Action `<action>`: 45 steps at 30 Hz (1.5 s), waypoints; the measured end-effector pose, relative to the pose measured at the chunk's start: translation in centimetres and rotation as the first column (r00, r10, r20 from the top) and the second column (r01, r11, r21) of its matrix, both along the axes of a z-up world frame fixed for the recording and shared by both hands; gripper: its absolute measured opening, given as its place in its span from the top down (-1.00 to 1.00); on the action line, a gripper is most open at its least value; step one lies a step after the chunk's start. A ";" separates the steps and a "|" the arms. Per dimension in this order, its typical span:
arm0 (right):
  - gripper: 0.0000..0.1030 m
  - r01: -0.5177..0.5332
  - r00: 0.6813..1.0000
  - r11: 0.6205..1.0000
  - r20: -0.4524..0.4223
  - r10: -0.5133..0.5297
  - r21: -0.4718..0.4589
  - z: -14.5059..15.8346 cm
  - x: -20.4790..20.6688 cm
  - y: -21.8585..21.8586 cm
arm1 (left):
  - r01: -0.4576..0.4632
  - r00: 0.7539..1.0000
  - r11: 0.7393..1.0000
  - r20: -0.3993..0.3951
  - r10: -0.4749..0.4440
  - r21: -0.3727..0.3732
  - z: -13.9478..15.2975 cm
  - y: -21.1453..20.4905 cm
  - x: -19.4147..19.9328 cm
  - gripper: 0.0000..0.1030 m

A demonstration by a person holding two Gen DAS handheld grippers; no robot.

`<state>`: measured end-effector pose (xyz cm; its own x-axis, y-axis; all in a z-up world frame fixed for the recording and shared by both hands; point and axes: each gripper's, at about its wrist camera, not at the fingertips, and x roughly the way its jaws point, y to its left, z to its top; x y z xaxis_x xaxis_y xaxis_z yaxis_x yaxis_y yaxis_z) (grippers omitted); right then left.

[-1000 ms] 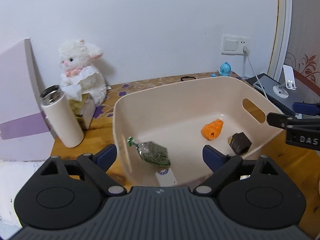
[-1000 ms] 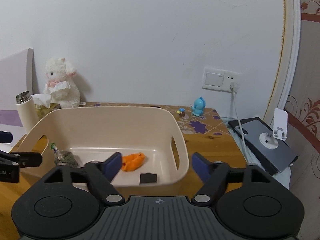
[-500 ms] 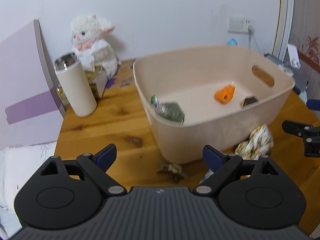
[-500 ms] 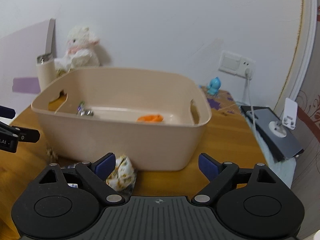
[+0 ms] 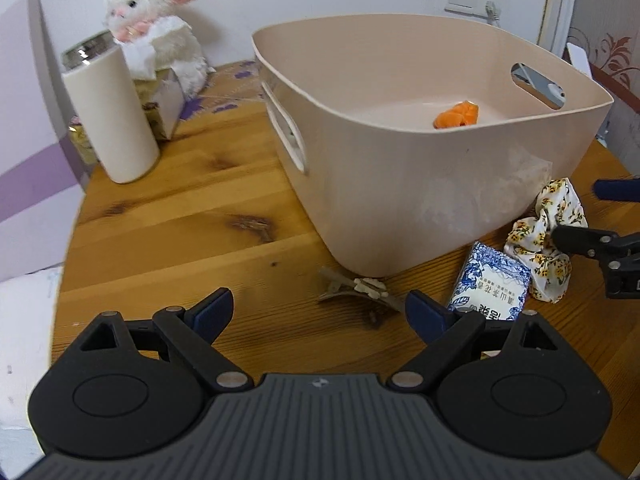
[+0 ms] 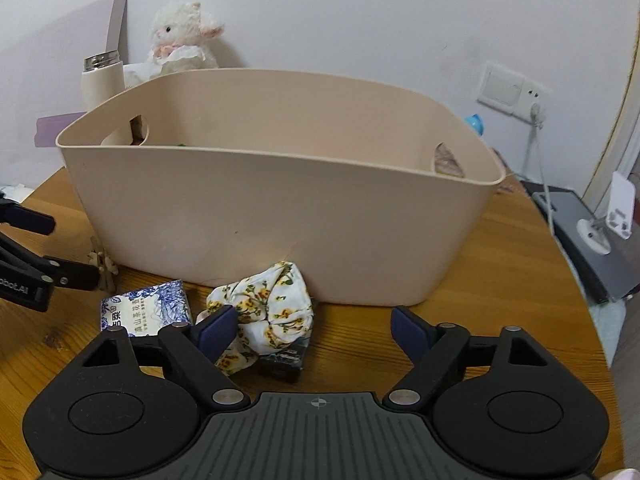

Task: Organize objects
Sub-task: 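Grasp the metal hair clip with the left tool while the right tool grasps the floral scrunchie, then lift the clip and scrunchie into the basket and open both tools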

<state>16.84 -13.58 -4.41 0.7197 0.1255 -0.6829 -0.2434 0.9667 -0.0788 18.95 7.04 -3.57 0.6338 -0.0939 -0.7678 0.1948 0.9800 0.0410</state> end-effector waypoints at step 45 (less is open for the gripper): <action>0.85 0.025 0.979 0.998 0.200 -0.035 0.053 7.4 -6.2 -3.7 | 0.097 0.979 0.995 0.184 -0.090 -0.027 6.3 -2.0 -5.5 -0.10</action>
<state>10.59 -17.27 2.95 0.8453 0.1320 -0.5177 -0.1983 0.9773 -0.0745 13.47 5.04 2.72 0.7497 -0.1846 -0.6355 0.2782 0.9592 0.0495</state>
